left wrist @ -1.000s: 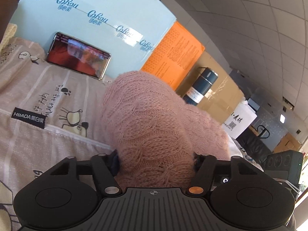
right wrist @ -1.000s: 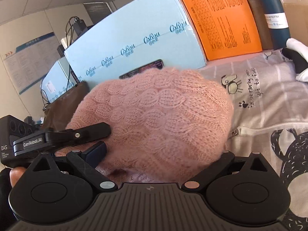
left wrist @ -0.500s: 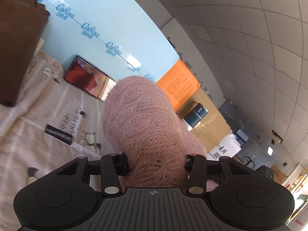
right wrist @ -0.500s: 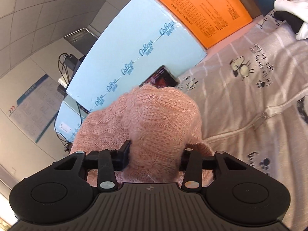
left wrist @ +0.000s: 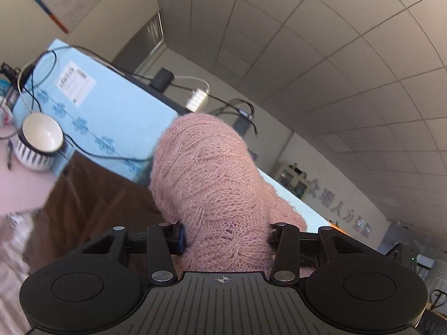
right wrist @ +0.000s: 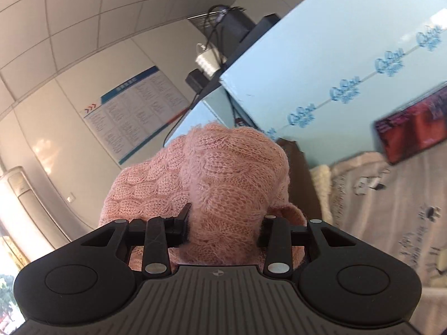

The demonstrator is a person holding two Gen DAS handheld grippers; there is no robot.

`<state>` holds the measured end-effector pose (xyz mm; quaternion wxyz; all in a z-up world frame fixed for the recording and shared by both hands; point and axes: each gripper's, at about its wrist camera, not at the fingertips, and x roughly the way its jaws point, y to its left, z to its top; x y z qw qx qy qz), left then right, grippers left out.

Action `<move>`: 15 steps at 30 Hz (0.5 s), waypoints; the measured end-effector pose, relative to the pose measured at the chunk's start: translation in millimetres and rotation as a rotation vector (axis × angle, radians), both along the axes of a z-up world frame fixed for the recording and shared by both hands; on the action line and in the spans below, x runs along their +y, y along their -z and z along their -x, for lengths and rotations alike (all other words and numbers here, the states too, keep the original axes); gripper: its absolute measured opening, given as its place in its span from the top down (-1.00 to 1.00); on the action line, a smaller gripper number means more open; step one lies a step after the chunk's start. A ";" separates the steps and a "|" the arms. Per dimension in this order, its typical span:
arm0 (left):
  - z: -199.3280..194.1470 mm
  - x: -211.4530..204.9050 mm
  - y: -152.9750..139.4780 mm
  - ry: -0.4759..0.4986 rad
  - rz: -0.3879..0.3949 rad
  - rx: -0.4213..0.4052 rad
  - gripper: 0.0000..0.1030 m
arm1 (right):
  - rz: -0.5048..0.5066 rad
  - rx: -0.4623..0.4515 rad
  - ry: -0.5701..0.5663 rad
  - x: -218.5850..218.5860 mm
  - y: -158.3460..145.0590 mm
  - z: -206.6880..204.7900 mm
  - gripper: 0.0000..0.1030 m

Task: Fold clothes
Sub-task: 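Lift the folded sweater with both grippers and carry it toward the brown cloth pile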

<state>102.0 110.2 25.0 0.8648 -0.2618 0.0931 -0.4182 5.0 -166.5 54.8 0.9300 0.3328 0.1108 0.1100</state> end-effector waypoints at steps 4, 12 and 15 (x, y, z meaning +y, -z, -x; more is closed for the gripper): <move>-42.2 4.4 -2.9 -0.061 0.015 0.038 0.17 | 0.067 -0.038 -0.005 21.9 -3.3 -47.0 0.34; -99.1 4.8 33.7 -0.167 -0.056 0.225 -0.15 | 0.115 0.037 -0.002 14.0 31.3 -118.2 0.12; -96.5 9.7 39.9 -0.233 -0.050 0.230 -0.78 | 0.122 0.044 0.002 8.0 44.8 -129.6 -0.10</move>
